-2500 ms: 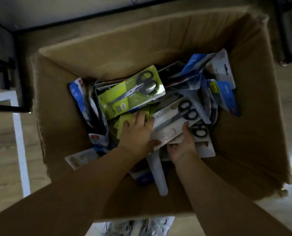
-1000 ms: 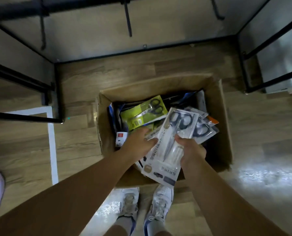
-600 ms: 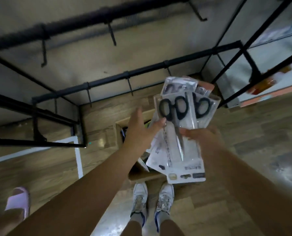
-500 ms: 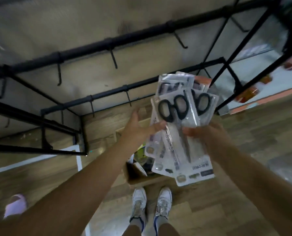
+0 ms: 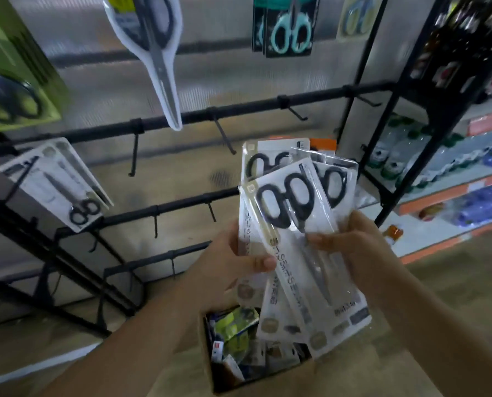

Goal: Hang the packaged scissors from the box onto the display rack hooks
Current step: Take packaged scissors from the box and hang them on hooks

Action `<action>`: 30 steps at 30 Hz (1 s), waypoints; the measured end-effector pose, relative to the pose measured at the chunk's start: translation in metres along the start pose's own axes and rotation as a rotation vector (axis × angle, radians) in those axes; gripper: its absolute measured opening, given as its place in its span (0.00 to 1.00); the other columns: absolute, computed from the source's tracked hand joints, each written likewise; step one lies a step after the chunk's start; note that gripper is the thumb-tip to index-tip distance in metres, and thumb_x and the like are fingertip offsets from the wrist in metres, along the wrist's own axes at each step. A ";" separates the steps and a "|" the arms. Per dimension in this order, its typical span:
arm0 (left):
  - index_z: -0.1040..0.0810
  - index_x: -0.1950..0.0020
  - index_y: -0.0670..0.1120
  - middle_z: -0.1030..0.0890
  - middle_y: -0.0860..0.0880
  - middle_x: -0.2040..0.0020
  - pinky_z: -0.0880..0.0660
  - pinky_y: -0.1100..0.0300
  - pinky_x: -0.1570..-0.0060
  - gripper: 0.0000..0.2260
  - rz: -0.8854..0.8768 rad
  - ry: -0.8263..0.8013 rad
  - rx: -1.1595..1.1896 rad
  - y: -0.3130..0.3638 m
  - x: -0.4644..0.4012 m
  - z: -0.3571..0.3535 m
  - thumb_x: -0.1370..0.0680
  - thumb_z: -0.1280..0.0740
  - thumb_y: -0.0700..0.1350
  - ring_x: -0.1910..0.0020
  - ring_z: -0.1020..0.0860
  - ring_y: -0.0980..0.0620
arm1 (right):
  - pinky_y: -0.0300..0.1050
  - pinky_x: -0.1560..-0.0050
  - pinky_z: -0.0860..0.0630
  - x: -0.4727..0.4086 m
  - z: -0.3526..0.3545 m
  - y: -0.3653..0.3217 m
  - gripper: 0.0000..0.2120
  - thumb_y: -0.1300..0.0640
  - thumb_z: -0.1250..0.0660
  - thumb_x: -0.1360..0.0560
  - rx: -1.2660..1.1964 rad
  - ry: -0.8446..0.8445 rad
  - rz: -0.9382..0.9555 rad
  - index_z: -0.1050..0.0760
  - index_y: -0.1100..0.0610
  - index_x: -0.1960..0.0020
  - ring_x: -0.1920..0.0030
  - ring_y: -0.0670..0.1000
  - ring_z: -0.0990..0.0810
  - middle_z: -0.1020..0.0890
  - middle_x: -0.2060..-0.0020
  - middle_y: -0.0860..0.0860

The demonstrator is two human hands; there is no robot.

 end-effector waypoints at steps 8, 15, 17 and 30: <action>0.23 0.44 0.41 0.15 0.42 0.55 0.21 0.55 0.66 0.20 -0.115 0.093 0.179 0.057 0.034 0.026 0.36 0.30 0.33 0.59 0.16 0.45 | 0.35 0.68 0.23 -0.007 -0.062 -0.053 0.30 0.71 0.34 0.30 -0.157 0.141 0.256 0.36 0.52 0.34 0.64 0.43 0.17 0.20 0.54 0.53; 0.23 0.39 0.40 0.17 0.39 0.48 0.21 0.44 0.53 0.23 -0.138 0.178 0.104 0.098 0.041 0.063 0.34 0.27 0.36 0.50 0.18 0.38 | 0.37 0.65 0.23 -0.036 -0.125 -0.083 0.10 0.67 0.38 0.24 -0.145 0.088 0.389 0.27 0.54 0.48 0.63 0.44 0.18 0.16 0.65 0.46; 0.17 0.46 0.45 0.16 0.42 0.52 0.19 0.51 0.60 0.17 -0.206 0.175 0.086 0.115 0.045 0.069 0.34 0.25 0.36 0.55 0.16 0.43 | 0.41 0.64 0.23 -0.045 -0.140 -0.086 0.07 0.66 0.37 0.24 -0.142 0.081 0.394 0.26 0.56 0.49 0.62 0.48 0.18 0.17 0.63 0.49; 0.22 0.44 0.43 0.15 0.47 0.52 0.22 0.64 0.63 0.13 -0.369 0.386 0.042 0.158 0.056 0.120 0.28 0.30 0.37 0.55 0.16 0.53 | 0.54 0.47 0.24 -0.080 -0.167 -0.108 0.11 0.65 0.33 0.26 0.115 -0.007 0.332 0.24 0.51 0.48 0.52 0.56 0.19 0.17 0.55 0.53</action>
Point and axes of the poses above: each hand's wrist, its own x-axis away from the middle knuckle, its own z-axis out of the back of the hand, y = z × x, the point moved 5 cm from there along -x, towards the middle knuckle
